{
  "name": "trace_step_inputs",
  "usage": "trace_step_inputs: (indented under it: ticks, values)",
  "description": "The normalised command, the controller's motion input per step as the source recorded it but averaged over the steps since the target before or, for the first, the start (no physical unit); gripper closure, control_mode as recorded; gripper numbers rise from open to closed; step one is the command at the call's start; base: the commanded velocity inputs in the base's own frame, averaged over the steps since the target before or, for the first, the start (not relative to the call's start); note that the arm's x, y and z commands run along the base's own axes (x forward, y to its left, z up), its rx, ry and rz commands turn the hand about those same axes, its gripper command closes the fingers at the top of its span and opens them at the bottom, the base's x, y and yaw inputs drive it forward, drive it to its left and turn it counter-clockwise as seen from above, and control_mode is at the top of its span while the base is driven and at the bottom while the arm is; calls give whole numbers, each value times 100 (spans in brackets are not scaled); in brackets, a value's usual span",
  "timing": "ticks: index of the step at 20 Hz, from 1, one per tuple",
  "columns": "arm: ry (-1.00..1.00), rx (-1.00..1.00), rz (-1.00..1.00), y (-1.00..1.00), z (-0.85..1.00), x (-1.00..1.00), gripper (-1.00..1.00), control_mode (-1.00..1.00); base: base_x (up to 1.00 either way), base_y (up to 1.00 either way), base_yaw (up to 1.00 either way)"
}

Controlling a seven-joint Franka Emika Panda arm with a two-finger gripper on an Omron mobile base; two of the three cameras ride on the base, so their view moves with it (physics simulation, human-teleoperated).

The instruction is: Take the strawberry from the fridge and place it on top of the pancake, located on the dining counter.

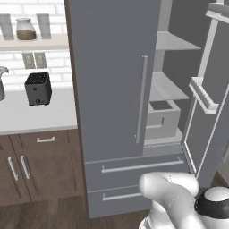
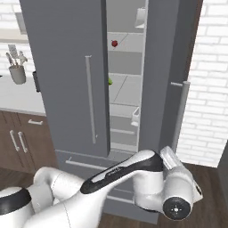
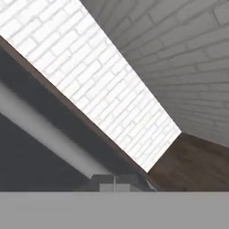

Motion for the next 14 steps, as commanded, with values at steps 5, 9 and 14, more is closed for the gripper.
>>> trace_step_inputs:
  ticks: [5,9,14]
  values:
    - [-33,3,0,27,29,-100,100,-100,0,0,0]
    - [-41,-13,0,100,4,-86,100,-100,0,0,0]
    - [-39,-22,-5,100,2,-32,100,-100,0,0,0]
